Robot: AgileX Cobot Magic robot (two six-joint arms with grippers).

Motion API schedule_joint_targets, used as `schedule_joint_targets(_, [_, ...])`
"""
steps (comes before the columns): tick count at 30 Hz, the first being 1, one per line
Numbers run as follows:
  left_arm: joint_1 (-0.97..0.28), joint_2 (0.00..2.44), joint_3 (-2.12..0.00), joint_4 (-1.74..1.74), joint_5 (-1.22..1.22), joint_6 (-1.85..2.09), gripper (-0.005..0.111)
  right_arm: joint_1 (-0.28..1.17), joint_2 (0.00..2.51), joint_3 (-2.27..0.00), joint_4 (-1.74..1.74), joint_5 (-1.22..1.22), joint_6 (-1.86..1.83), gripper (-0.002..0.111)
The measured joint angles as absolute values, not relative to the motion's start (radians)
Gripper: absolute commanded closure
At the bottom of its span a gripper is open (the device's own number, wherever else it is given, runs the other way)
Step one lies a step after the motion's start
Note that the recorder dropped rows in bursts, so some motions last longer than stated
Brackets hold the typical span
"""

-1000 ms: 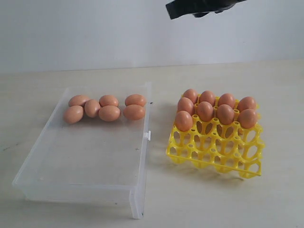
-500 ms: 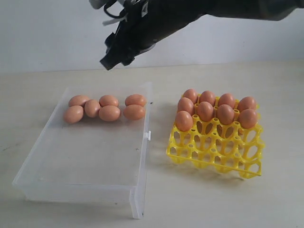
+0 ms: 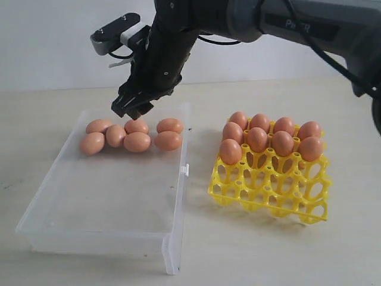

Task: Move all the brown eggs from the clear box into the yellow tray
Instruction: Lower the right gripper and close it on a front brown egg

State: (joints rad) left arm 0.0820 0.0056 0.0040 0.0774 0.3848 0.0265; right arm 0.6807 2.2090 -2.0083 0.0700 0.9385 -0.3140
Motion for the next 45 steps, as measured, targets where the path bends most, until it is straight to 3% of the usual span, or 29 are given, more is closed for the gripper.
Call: schedule_joint_targets(45, [0.082, 0.006, 0.004, 0.077, 0.385, 0.026, 0.107, 0.64, 2.436, -2.035, -0.019, 0.92, -0.465, 0.049])
